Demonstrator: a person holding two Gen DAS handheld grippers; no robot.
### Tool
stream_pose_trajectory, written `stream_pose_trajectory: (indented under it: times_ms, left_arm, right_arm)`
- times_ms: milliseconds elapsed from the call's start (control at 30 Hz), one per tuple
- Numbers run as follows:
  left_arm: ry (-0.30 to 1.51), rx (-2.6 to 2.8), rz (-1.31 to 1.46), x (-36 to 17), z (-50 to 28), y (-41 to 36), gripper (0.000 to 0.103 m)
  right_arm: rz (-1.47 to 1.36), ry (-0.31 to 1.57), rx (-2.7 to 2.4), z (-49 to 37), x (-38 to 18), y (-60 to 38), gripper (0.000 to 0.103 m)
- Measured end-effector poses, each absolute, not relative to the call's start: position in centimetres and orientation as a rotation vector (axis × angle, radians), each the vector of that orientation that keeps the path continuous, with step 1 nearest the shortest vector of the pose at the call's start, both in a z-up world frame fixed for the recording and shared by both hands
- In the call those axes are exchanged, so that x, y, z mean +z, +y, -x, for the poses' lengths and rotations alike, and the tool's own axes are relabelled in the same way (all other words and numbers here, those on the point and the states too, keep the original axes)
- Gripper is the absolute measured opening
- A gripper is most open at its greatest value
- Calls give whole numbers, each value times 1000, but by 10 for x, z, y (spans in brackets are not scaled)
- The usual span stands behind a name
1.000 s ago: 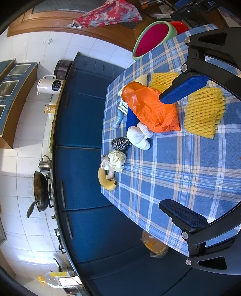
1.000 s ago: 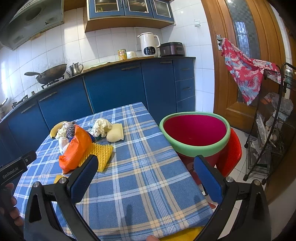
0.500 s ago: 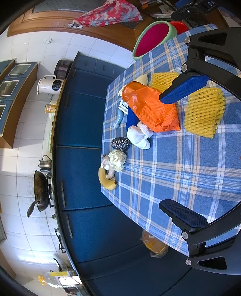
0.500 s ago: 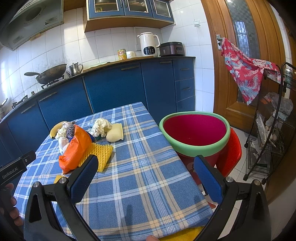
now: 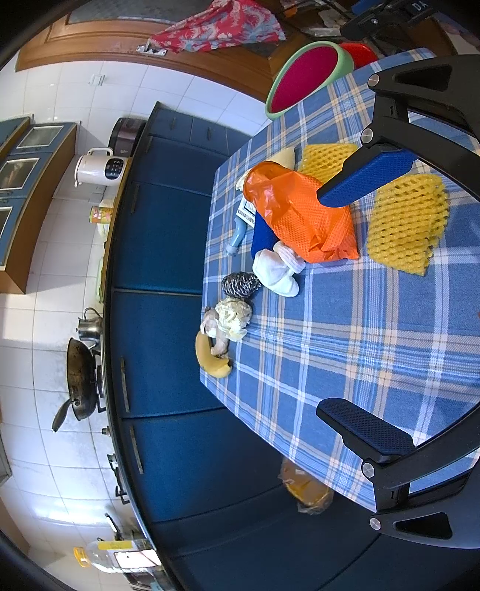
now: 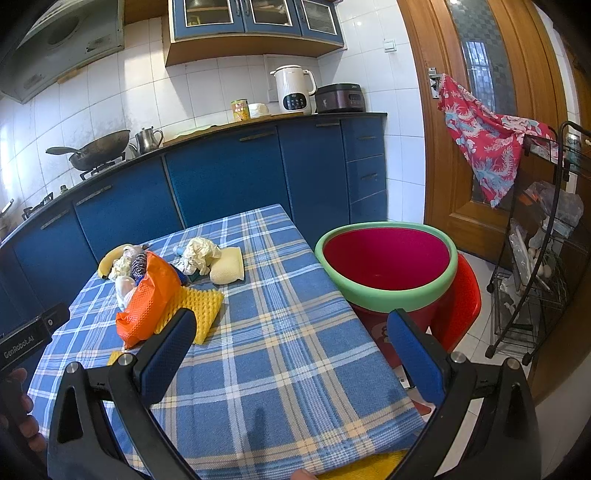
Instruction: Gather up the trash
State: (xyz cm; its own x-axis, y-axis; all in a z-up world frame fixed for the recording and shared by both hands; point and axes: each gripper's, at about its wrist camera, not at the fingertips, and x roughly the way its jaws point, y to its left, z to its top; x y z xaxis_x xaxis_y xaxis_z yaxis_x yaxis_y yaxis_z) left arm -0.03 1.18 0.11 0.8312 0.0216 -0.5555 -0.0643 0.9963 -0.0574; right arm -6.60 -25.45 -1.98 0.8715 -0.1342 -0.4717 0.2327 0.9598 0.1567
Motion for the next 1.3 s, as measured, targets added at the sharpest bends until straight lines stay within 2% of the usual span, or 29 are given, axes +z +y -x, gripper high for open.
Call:
stream_pose_trajectory:
  times_ms: [833, 1300]
  left_arm:
    - [616, 37, 55, -7, 0, 7, 103]
    - [802, -47, 1, -42, -15, -2, 102]
  right_arm:
    - [-222, 485, -201, 66, -23, -258, 101]
    - [-242, 513, -203, 62, -27, -263, 101]
